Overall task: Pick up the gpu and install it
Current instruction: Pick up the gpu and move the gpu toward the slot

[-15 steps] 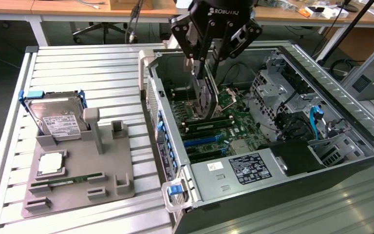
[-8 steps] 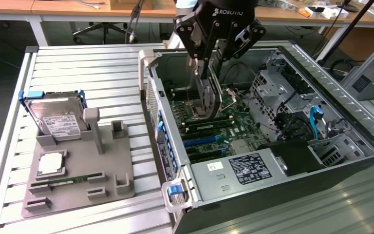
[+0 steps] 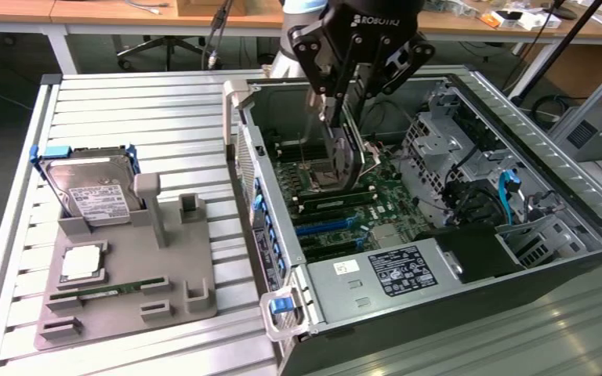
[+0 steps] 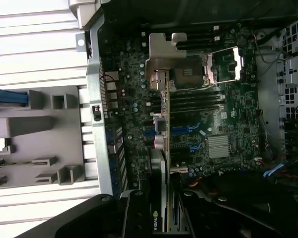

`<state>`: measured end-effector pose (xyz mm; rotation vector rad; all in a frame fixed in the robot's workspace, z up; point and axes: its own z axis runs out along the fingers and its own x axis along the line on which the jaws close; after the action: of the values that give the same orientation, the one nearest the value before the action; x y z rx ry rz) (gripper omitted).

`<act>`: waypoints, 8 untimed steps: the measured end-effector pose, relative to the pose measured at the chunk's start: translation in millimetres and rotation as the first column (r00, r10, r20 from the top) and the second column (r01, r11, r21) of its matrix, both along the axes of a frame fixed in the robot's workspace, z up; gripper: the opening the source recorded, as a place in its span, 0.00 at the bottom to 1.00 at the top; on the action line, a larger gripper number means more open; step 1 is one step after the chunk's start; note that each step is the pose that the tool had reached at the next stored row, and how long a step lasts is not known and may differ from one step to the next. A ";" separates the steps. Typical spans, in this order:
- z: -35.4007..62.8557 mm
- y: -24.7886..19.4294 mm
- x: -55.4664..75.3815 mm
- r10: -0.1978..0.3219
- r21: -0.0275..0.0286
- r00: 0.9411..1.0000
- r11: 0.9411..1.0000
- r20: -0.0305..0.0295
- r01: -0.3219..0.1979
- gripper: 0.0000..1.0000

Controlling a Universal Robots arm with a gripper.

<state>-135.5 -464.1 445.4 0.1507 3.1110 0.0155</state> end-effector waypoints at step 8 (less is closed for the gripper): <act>-0.7 0.0 9.3 0.000 0.000 1.000 1.000 0.000 0.000 0.27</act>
<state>-126.3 -464.1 444.7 0.1507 3.1111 0.0149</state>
